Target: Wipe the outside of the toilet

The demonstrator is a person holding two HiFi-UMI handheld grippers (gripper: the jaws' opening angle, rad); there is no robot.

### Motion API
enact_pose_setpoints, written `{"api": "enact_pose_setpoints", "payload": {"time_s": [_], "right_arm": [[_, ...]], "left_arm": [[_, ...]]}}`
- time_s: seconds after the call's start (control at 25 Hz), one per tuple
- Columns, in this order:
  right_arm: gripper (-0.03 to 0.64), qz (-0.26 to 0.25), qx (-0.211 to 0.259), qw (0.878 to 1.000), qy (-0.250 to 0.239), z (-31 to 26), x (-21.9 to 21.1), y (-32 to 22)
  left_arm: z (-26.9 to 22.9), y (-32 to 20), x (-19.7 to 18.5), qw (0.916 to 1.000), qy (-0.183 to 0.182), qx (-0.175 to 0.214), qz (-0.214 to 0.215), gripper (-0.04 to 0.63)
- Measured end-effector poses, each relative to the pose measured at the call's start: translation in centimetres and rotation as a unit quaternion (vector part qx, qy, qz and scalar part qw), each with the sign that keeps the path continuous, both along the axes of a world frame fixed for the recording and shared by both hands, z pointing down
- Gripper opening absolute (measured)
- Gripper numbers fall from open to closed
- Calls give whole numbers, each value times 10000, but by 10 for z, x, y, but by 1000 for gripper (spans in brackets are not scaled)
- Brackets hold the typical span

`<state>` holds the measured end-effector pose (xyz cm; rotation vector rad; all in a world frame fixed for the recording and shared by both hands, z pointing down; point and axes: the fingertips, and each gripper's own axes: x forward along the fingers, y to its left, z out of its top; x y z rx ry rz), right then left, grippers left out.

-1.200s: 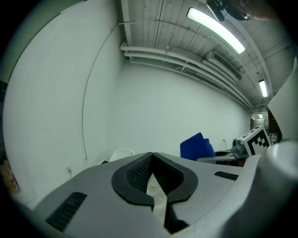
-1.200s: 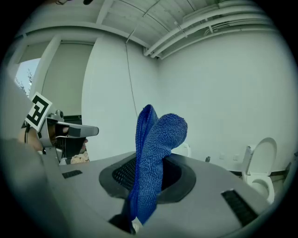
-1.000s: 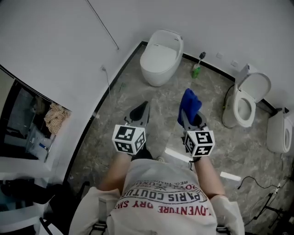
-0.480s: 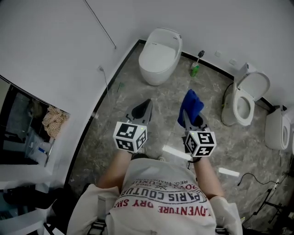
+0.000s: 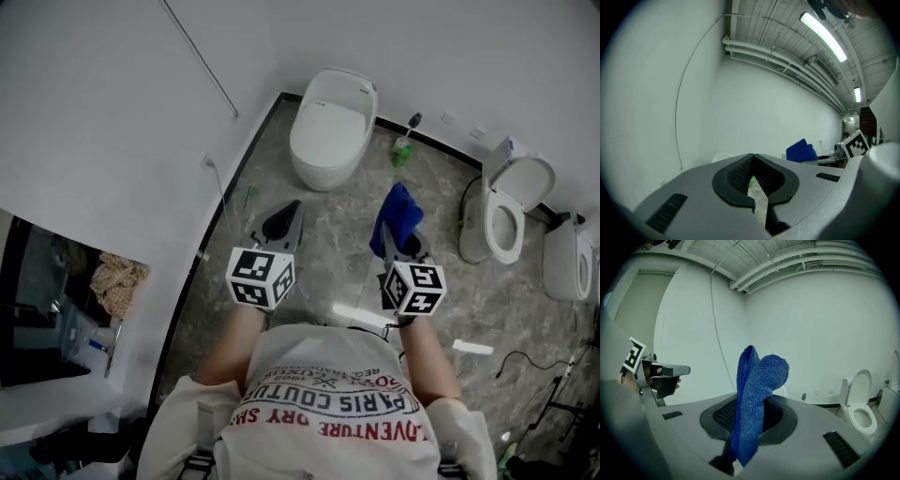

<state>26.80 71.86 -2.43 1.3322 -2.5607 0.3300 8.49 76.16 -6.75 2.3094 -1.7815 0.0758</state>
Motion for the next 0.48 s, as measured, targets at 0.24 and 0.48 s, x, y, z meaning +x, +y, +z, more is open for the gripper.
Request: {"api": "enact_pose_setpoints", "payload": {"time_s": [0.24, 0.48], "right_arm": [[75, 64, -163, 9998, -35, 13, -22, -38], [75, 23, -369, 9993, -79, 35, -14, -116]], "left_arm": [[17, -32, -41, 9993, 210, -210, -221, 6], [43, -98, -34, 9977, 260, -466, -413, 6]]}}
